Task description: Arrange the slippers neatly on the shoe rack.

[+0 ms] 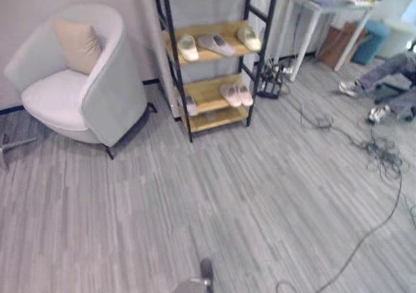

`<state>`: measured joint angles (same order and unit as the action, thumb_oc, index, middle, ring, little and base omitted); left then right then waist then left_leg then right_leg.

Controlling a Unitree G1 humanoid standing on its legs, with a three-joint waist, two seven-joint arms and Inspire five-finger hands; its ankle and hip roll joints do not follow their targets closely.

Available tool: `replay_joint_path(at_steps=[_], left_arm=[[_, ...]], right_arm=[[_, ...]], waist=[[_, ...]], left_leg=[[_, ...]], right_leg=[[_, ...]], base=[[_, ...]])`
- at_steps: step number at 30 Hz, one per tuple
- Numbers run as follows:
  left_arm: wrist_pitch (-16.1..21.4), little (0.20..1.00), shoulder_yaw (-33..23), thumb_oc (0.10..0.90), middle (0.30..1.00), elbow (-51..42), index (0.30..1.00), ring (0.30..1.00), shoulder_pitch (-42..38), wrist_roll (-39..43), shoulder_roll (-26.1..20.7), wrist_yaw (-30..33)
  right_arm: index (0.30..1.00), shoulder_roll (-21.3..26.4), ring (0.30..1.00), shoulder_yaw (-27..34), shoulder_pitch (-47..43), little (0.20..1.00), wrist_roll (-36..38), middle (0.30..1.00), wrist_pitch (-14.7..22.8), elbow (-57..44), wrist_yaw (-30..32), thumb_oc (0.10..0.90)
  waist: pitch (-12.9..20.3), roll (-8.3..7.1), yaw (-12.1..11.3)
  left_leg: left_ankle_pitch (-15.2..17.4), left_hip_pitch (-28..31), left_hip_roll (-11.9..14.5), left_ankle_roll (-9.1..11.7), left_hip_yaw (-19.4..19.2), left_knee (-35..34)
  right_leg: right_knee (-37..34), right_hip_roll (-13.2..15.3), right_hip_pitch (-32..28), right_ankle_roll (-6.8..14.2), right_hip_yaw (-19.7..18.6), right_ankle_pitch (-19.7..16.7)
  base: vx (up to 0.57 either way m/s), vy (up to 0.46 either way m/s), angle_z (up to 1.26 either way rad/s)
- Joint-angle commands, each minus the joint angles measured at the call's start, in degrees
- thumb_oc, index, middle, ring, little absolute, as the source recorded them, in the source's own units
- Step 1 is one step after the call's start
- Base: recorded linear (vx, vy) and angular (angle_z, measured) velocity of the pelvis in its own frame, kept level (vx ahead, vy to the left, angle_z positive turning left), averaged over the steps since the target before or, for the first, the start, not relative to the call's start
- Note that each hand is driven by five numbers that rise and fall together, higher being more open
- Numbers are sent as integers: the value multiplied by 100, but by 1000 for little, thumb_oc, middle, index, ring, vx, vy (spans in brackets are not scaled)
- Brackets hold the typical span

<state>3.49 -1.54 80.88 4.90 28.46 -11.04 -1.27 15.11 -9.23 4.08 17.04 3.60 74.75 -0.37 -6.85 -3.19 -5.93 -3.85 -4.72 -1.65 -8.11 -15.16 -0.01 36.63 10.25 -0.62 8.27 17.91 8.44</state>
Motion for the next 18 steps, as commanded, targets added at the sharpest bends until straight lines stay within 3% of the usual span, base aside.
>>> replay_joint_path(at_steps=[1, 4, 8, 9, 10, 11, 13, 18], left_arm=[[349, 900, 258, 800, 900, -567, 900, 900, -736, 211, -85, -14], [383, 900, 473, 800, 900, -767, 900, 900, -826, 283, -70, -41], [411, 900, 817, 800, 900, -681, 900, 900, -876, -161, -13, -34], [414, 900, 921, 800, 900, -556, 900, 900, -935, -455, -16, 4], [415, 900, 920, 800, 900, -555, 900, 900, -937, -455, -16, 4], [401, 900, 897, 800, 900, -415, 900, 900, -921, -628, -34, 9], [375, 900, 893, 800, 900, -306, 900, 900, -882, -798, -28, -28], [355, 900, 1053, 800, 900, -186, 900, 900, -770, -1271, -12, -86]], right_arm=[[900, -28, 900, -142, -169, 900, -299, 900, -46, -288, -43, 800], [900, -84, 900, -285, -149, 900, -313, 900, 30, -447, -28, 800], [900, -39, 900, -331, -242, 900, -313, 900, 96, -560, -11, 800], [900, -9, 900, -314, -248, 900, -242, 900, 90, -589, -12, 800], [900, -9, 900, -313, -249, 900, -242, 900, 90, -588, -12, 800], [900, 16, 900, -268, -195, 900, -177, 900, 78, -568, -43, 800], [900, 22, 900, -200, -94, 900, -237, 900, 27, -476, -57, 800], [900, 76, 900, 224, 172, 900, -187, 900, -134, 15, -119, 800]], waist=[[-145, 234, 87], [-299, 308, 292], [-409, 331, 422], [-489, 306, 549], [-480, 310, 549], [-491, 281, 668], [-467, 265, 764], [-454, 340, 1040]], left_leg=[[669, 115, -32, 369, 278, 320], [912, 550, -58, 331, 557, 281], [1129, 697, -71, 355, 772, 434], [1313, 875, -102, 416, 897, 472], [1307, 863, -97, 417, 897, 471], [1451, 1034, -112, 478, 976, 470], [1625, 1216, -155, 542, 1076, 531], [2066, 1591, -133, 736, 1388, 881]], right_leg=[[199, 90, 60, 167, -352, -1168], [-122, 67, 540, -57, -244, -708], [-805, -3, 923, -161, -382, -554], [-1510, -86, 1189, -121, -740, -667], [-1532, -93, 1191, -123, -737, -684], [-2174, -118, 1295, -37, -971, -875], [-2707, -5, 1444, 49, -996, -1115], [-3273, 253, 1424, 274, -1187, -1514]], base=[[342, 167, 64], [312, 71, 100], [260, -18, 49], [204, -55, 31], [400, -125, 17], [319, -111, 17], [433, -145, 27], [395, -178, 61]])
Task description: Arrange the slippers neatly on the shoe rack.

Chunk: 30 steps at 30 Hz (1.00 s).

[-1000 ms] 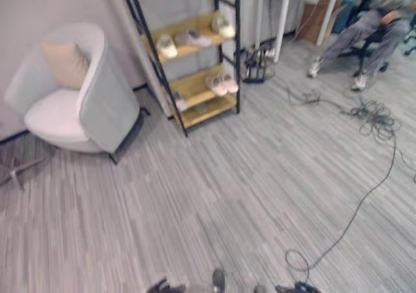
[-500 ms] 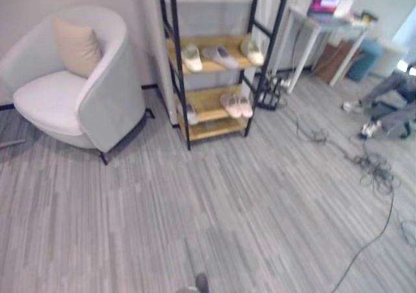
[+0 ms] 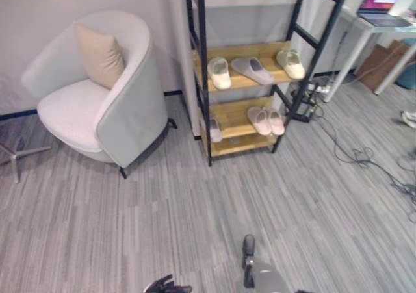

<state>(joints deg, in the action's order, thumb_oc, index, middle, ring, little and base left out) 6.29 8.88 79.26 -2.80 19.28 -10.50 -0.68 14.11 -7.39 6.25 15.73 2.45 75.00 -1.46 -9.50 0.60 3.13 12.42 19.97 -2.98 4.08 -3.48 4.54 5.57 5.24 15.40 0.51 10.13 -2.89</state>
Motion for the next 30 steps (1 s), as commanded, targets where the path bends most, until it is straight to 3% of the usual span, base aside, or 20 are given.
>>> replay_joint_path(at_steps=[1, 4, 6, 7, 9, 10, 12, 13, 14, 15, 16, 18, 20, 22, 23, 25, 26, 28, 29, 30], left_arm=[[66, 900, 15, 800, 900, -6, 900, 900, 29, -385, -69, -161], [60, 900, -71, 800, 900, 83, 900, 900, 158, -389, -110, -165], [68, 900, -77, 800, 900, 58, 900, 900, 213, -373, -107, -150], [76, 900, -68, 800, 900, 39, 900, 900, 230, -335, -96, -142], [88, 900, 41, 800, 900, -141, 900, 900, 124, -227, -94, -123], [93, 900, 91, 800, 900, -255, 900, 900, 56, -173, -102, -95], [92, 900, 91, 800, 900, -257, 900, 900, 55, -173, -102, -94], [126, 900, 162, 800, 900, -510, 900, 900, -74, -35, -138, 20], [144, 900, 300, 800, 900, -610, 900, 900, -179, -70, -145, 77], [159, 900, 423, 800, 900, -659, 900, 900, -230, -217, -108, 121], [159, 900, 423, 800, 900, -659, 900, 900, -231, -217, -110, 121], [196, 900, 460, 800, 900, -606, 900, 900, -210, -341, -88, 153], [179, 900, 425, 800, 900, -558, 900, 900, -165, -425, -90, 179], [186, 900, 362, 800, 900, -527, 900, 900, -130, -407, -85, 182], [151, 900, 272, 800, 900, -394, 900, 900, -67, -423, -76, 184], [152, 900, 211, 800, 900, -369, 900, 900, -50, -418, -82, 201], [131, 900, 72, 800, 900, -296, 900, 900, -52, -400, -119, 229], [115, 900, 42, 800, 900, -265, 900, 900, -67, -396, -143, 236], [103, 900, 22, 800, 900, -249, 900, 900, -68, -454, -170, 257], [103, 900, 22, 800, 900, -249, 900, 900, -68, -454, -170, 257]], right_arm=[[900, 196, 900, 106, -3, 900, -30, 900, -39, 84, -21, 800], [900, 261, 900, 269, 127, 900, -23, 900, -85, 319, -59, 800], [900, 333, 900, 251, 129, 900, -17, 900, -56, 315, -65, 800], [900, 360, 900, 237, 111, 900, -15, 900, -45, 315, -59, 800], [900, 494, 900, 128, -54, 900, -6, 900, 58, 250, 49, 800], [900, 509, 900, 85, -88, 900, 61, 900, 83, 195, 85, 800], [900, 509, 900, 85, -90, 900, 62, 900, 83, 196, 85, 800], [900, 539, 900, -136, -173, 900, -11, 900, 109, 89, 186, 800], [900, 627, 900, -311, -313, 900, -240, 900, 104, 20, 280, 800], [900, 684, 900, -394, -453, 900, -350, 900, 126, -69, 323, 800], [900, 683, 900, -394, -454, 900, -351, 900, 125, -69, 323, 800], [900, 682, 900, -423, -542, 900, -352, 900, 181, -172, 341, 800], [900, 584, 900, -582, -588, 900, -452, 900, 238, -369, 389, 800], [900, 521, 900, -637, -590, 900, -520, 900, 249, -425, 411, 800], [900, 419, 900, -707, -567, 900, -721, 900, 248, -457, 412, 800], [900, 380, 900, -738, -564, 900, -815, 900, 241, -482, 413, 800], [900, 325, 900, -759, -647, 900, -870, 900, 219, -487, 345, 800], [900, 286, 900, -767, -676, 900, -864, 900, 199, -496, 324, 800], [900, 231, 900, -812, -658, 900, -955, 900, 170, -473, 323, 800], [900, 231, 900, -813, -658, 900, -955, 900, 170, -473, 323, 800]], waist=[[-163, -28, 153], [74, 53, 164], [148, 136, 183], [181, 179, 208], [177, 162, 90], [121, 74, 54], [130, 87, 70], [-69, -118, -123], [-173, -243, -286], [-219, -213, -398], [-208, -224, -395], [-166, -179, -493], [-94, -62, -649], [-82, -38, -698], [48, 32, -719], [50, 42, -677], [19, 134, -590], [-6, 163, -543], [-5, 173, -521], [-6, 173, -520]], left_leg=[[468, -811, 9, -460, 259, 456], [358, -507, 211, -266, 393, 384], [83, -522, 408, -134, 455, 563], [-134, -525, 544, -51, 498, 694], [-1211, -1223, 950, 97, 574, 1970], [-1544, -1597, 1112, 47, 482, 2547], [-1526, -1634, 1123, 51, 506, 2587], [-1650, -2089, 1401, -188, 248, 3293], [-1375, -2527, 1361, -274, 12, 3478], [-821, -2850, 962, -355, -222, 3053], [-837, -2855, 948, -360, -225, 3034], [-610, -2983, 527, -428, -453, 2277], [-877, -3175, 169, -368, -583, 1324], [-929, -3070, 114, -373, -550, 1093], [-913, -2620, -64, -519, -298, 458], [-896, -2421, -106, -584, -261, 306], [-871, -2210, -73, -665, -233, 164], [-861, -2085, -41, -680, -253, 86], [-798, -1941, -4, -698, -220, 44], [-798, -1940, -5, -698, -218, 44]], right_leg=[[-125, 778, -192, 1072, -460, -446], [30, 689, -370, 1029, -447, -427], [198, 525, -395, 927, -460, -259], [370, 369, -383, 833, -493, -104], [372, 40, -726, 428, -408, 386], [337, 37, -849, 301, -352, 464], [341, 29, -838, 299, -332, 467], [274, -82, -1143, 47, -225, 636], [237, -120, -1338, -8, -140, 770], [177, -175, -1519, 44, -60, 891], [175, -162, -1507, 47, -60, 886], [150, -198, -1599, 161, -23, 949], [127, -371, -1795, 230, 11, 1032], [147, -441, -1860, 240, -49, 1088], [443, -530, -1822, 299, -48, 1130], [795, -493, -1762, 402, 5, 1085], [1667, -344, -1355, 717, 63, 849], [2034, -228, -1135, 846, 98, 689], [2035, 93, -1104, 852, 361, 691], [2035, 94, -1106, 852, 362, 692]], base=[[348, -228, 33], [427, -317, 11], [320, -339, -10], [387, -520, -8], [303, -544, 8], [74, -258, 10], [50, -239, 8], [205, -590, 4], [352, -674, -5], [264, -317, 1], [219, -98, 40], [180, -10, 58], [276, -6, -17], [226, 24, -4], [223, 72, -19], [159, 80, -25], [46, 59, -21], [87, 37, -33], [107, -2, -6], [137, -88, 18]])
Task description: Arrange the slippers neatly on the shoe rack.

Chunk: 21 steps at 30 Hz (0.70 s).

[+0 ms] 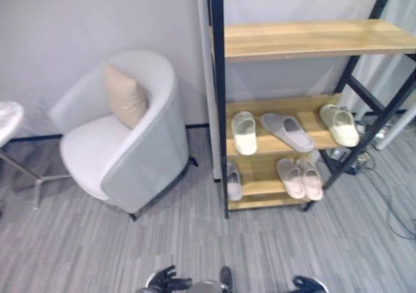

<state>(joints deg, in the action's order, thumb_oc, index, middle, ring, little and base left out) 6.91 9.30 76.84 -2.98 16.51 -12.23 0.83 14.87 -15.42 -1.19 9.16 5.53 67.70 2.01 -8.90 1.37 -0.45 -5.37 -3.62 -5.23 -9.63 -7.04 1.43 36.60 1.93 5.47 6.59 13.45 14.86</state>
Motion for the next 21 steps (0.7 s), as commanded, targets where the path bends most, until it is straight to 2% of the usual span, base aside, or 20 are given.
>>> replay_joint_path(at_steps=[1, 2, 4, 5, 7, 8, 9, 10, 11, 13, 14, 15, 16, 17, 18, 19, 20, 21], left_arm=[[44, 900, -23, 800, 900, -48, 900, 900, -78, -135, -30, 105], [73, 900, 24, 800, 900, -53, 900, 900, -97, -157, -42, 116], [72, 900, 84, 800, 900, 4, 900, 900, -80, -258, -36, 110], [73, 900, 227, 800, 900, 98, 900, 900, -47, -509, -10, 99], [73, 900, 228, 800, 900, 98, 900, 900, -46, -509, -9, 99], [79, 900, 302, 800, 900, 104, 900, 900, -39, -611, -28, 101], [79, 900, 302, 800, 900, 97, 900, 900, -37, -601, -43, 111], [92, 900, 303, 800, 900, 82, 900, 900, -39, -588, -75, 116], [91, 900, 291, 800, 900, 79, 900, 900, -55, -587, -104, 113], [98, 900, 303, 800, 900, 76, 900, 900, -62, -591, -140, 128], [103, 900, 305, 800, 900, 96, 900, 900, -60, -613, -158, 156], [103, 900, 304, 800, 900, 97, 900, 900, -60, -613, -157, 156], [131, 900, 359, 800, 900, 41, 900, 900, -53, -602, -145, 178], [139, 900, 357, 800, 900, -2, 900, 900, -61, -536, -147, 198], [139, 900, 388, 800, 900, -53, 900, 900, -98, -511, -149, 210], [138, 900, 387, 800, 900, -54, 900, 900, -98, -511, -149, 210], [123, 900, 446, 800, 900, -160, 900, 900, -192, -470, -117, 232], [125, 900, 459, 800, 900, -197, 900, 900, -226, -446, -105, 239]], right_arm=[[900, 153, 900, -1, 120, 900, -299, 900, -149, 302, -39, 800], [900, 160, 900, 55, 149, 900, -208, 900, -156, 348, -62, 800], [900, 183, 900, 113, 180, 900, -143, 900, -172, 397, -80, 800], [900, 240, 900, 201, 183, 900, -89, 900, -213, 447, -119, 800], [900, 241, 900, 201, 184, 900, -89, 900, -213, 447, -120, 800], [900, 279, 900, 266, 203, 900, -123, 900, -242, 478, -132, 800], [900, 283, 900, 286, 222, 900, -133, 900, -258, 496, -133, 800], [900, 296, 900, 309, 239, 900, -156, 900, -273, 499, -138, 800], [900, 305, 900, 353, 263, 900, -188, 900, -281, 510, -133, 800], [900, 310, 900, 398, 272, 900, -208, 900, -288, 513, -134, 800], [900, 292, 900, 385, 263, 900, -187, 900, -287, 519, -127, 800], [900, 293, 900, 384, 263, 900, -187, 900, -287, 519, -127, 800], [900, 340, 900, 308, 261, 900, -182, 900, -247, 513, -103, 800], [900, 352, 900, 319, 286, 900, -156, 900, -219, 532, -48, 800], [900, 376, 900, 340, 265, 900, -73, 900, -174, 507, 2, 800], [900, 376, 900, 340, 264, 900, -73, 900, -173, 508, 3, 800], [900, 430, 900, 343, 291, 900, 102, 900, -106, 481, 80, 800], [900, 464, 900, 365, 294, 900, 198, 900, -91, 475, 109, 800]], waist=[[-51, 141, -169], [-23, 149, -118], [6, 160, -98], [41, 161, -77], [29, 163, -73], [30, 124, -69], [25, 97, -65], [30, 47, -81], [73, -6, -102], [113, -72, -122], [133, -69, -124], [131, -65, -122], [122, -50, -119], [103, -46, -98], [75, -56, -72], [74, -52, -63], [22, -158, 35], [-7, -245, 64]], left_leg=[[1009, 441, 285, 672, 262, 344], [1031, 471, 315, 705, 418, 329], [1078, 477, 354, 746, 529, 368], [1187, 458, 413, 833, 762, 468], [1193, 470, 413, 832, 765, 473], [1246, 469, 508, 939, 882, 548], [1263, 487, 551, 989, 930, 572], [1269, 511, 613, 1062, 966, 586], [1272, 525, 652, 1128, 1005, 559], [1227, 540, 816, 1259, 1130, 537], [1168, 546, 1001, 1339, 1176, 513], [1168, 550, 1009, 1344, 1179, 508], [1010, 501, 1307, 1446, 1351, 575], [799, 461, 1517, 1519, 1362, 590], [397, 322, 1742, 1553, 1229, 686], [394, 320, 1747, 1558, 1241, 682], [30, 88, 2088, 1447, 494, 975], [162, -8, 2123, 1363, 168, 1231]], right_leg=[[-1223, 590, -53, 89, 103, -989], [-1502, 593, -10, 67, -345, -977], [-1845, 691, -43, 75, -892, -1078], [-2282, 1133, -42, 137, -1496, -1578], [-2287, 1134, -61, 138, -1491, -1577], [-2461, 1476, -59, 219, -1619, -1962], [-2505, 1578, -85, 264, -1625, -2121], [-2596, 1631, -160, 323, -1566, -2193], [-2765, 1639, -314, 394, -1441, -2091], [-2774, 1506, -396, 470, -1425, -1799], [-2722, 1311, -386, 428, -1421, -1429], [-2710, 1303, -384, 423, -1418, -1419], [-2564, 983, -340, 300, -1421, -1063], [-2507, 815, -374, 200, -1346, -901], [-2519, 684, -427, 103, -1258, -830], [-2518, 679, -430, 98, -1247, -828], [-2664, 561, -547, -71, -935, -841], [-2811, 533, -628, -137, -843, -870]], base=[[115, -186, 68], [145, -254, 89], [141, -344, 88], [130, -363, 39], [81, -282, 16], [97, -417, 15], [143, -595, 24], [117, -450, 23], [127, -511, 35], [106, -480, 25], [63, -314, 23], [79, -529, 22], [59, -525, 18], [52, -681, 21], [12, -358, 44], [-67, -481, 58], [-84, -490, 56], [-99, -612, 95]])
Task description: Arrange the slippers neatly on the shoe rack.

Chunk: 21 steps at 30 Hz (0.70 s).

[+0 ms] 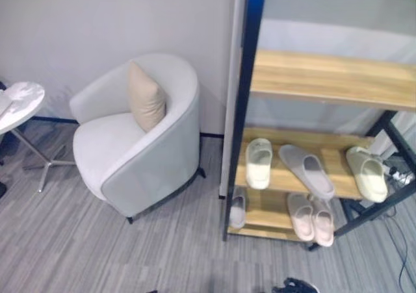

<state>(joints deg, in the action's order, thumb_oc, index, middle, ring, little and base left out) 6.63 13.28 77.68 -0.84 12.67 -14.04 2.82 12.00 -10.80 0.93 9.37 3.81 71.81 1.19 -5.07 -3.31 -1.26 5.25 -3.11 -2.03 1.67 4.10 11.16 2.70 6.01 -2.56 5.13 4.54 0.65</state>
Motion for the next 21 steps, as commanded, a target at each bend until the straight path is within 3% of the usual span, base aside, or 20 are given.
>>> replay_joint_path(at_steps=[1, 2, 3, 4, 6, 7, 9, 12, 13, 14, 15, 17, 18, 19, 20, 21], left_arm=[[178, 900, 104, 800, 900, -333, 900, 900, -467, -40, 99, 55], [178, 900, 104, 800, 900, -334, 900, 900, -468, -39, 98, 55], [195, 900, 175, 800, 900, -403, 900, 900, -502, -48, 171, 64], [193, 900, 193, 800, 900, -434, 900, 900, -508, -54, 205, 47], [191, 900, 254, 800, 900, -396, 900, 900, -509, -132, 265, 46], [192, 900, 276, 800, 900, -364, 900, 900, -492, -179, 291, 65], [153, 900, 317, 800, 900, -230, 900, 900, -506, -245, 382, 107], [103, 900, 174, 800, 900, -94, 900, 900, -446, -348, 331, 92], [95, 900, 50, 800, 900, -80, 900, 900, -436, -283, 277, 147], [95, 900, 49, 800, 900, -80, 900, 900, -438, -283, 277, 147], [63, 900, -3, 800, 900, -63, 900, 900, -457, -305, 217, 164], [65, 900, -50, 800, 900, -69, 900, 900, -470, -285, 124, 153], [79, 900, -143, 800, 900, -97, 900, 900, -406, -245, 79, 145], [79, 900, -142, 800, 900, -97, 900, 900, -405, -245, 79, 145], [104, 900, -139, 800, 900, -78, 900, 900, -368, -245, 69, 164], [101, 900, -126, 800, 900, -52, 900, 900, -369, -273, 57, 160]], right_arm=[[900, 775, 900, -111, 81, 900, 198, 900, 92, 62, 208, 800], [900, 775, 900, -110, 81, 900, 199, 900, 93, 63, 208, 800], [900, 765, 900, -173, 68, 900, 114, 900, 108, 42, 232, 800], [900, 755, 900, -192, 54, 900, 105, 900, 108, 10, 244, 800], [900, 716, 900, -212, 18, 900, 101, 900, 108, -24, 269, 800], [900, 659, 900, -295, -3, 900, 36, 900, 111, -61, 284, 800], [900, 559, 900, -492, -132, 900, -173, 900, 142, -229, 386, 800], [900, 480, 900, -658, -146, 900, -445, 900, 167, -388, 395, 800], [900, 448, 900, -768, -318, 900, -648, 900, 139, -557, 410, 800], [900, 448, 900, -768, -319, 900, -649, 900, 138, -558, 410, 800], [900, 449, 900, -827, -394, 900, -745, 900, 127, -608, 429, 800], [900, 449, 900, -846, -433, 900, -755, 900, 139, -608, 403, 800], [900, 479, 900, -823, -466, 900, -764, 900, 114, -544, 372, 800], [900, 479, 900, -823, -466, 900, -764, 900, 114, -543, 371, 800], [900, 485, 900, -764, -531, 900, -706, 900, 96, -485, 332, 800], [900, 502, 900, -725, -532, 900, -679, 900, 87, -436, 321, 800]], waist=[[-421, 165, 137], [-428, 170, 140], [-474, 155, 103], [-464, 155, 89], [-421, 214, 66], [-431, 274, 17], [-475, 277, -60], [-382, 294, -84], [-431, 394, -219], [-438, 390, -210], [-449, 446, -254], [-434, 465, -271], [-339, 540, -341], [-343, 541, -349], [-271, 575, -441], [-234, 553, -472]], left_leg=[[-679, -152, 1645, 193, -1046, 510], [-651, -165, 1648, 188, -1038, 551], [-177, -308, 1043, 65, -960, 714], [52, -381, 716, -45, -1059, 668], [119, -436, 300, -154, -1269, 437], [151, -365, 55, -176, -1128, 296], [102, -414, -354, -203, -389, 167], [35, -47, -305, -343, -428, -270], [2, 68, -79, -302, -612, -425], [0, 73, -87, -304, -606, -426], [-26, 90, 33, -290, -634, -454], [-39, 143, 118, -275, -561, -468], [-26, 175, 227, -253, -593, -503], [-21, 181, 228, -253, -600, -501], [-12, 159, 359, -198, -674, -457], [-13, 134, 396, -166, -665, -429]], right_leg=[[484, 79, 136, -44, 80, 519], [484, 79, 127, -39, 84, 522], [347, 22, 89, -59, 156, 490], [269, 0, 63, -49, 230, 466], [223, -124, 102, -43, 277, 436], [252, -224, 140, -47, 237, 407], [251, -387, 225, -29, 235, 328], [545, -514, 329, -9, 263, 426], [1151, -131, 612, 123, 1034, 368], [1178, -118, 617, 126, 1039, 386], [1438, 160, 645, 178, 1472, 438], [1426, 337, 544, 119, 1418, 485], [1329, 581, 446, 129, 1308, 375], [1332, 581, 444, 131, 1300, 377], [1222, 959, 311, 182, 1346, 117], [1112, 1065, 200, 213, 1307, 29]], base=[[-39, -289, 118], [-49, -287, 108], [-41, -221, 28], [-54, -275, -11], [-10, -96, 7], [19, -41, 15], [-5, -70, -17], [27, -20, -50], [-11, -13, -55], [-71, -66, -89], [-50, -82, -106], [-24, -185, -44], [5, -189, 16], [-28, -319, 12], [-33, -300, 8], [-29, -426, -6]])
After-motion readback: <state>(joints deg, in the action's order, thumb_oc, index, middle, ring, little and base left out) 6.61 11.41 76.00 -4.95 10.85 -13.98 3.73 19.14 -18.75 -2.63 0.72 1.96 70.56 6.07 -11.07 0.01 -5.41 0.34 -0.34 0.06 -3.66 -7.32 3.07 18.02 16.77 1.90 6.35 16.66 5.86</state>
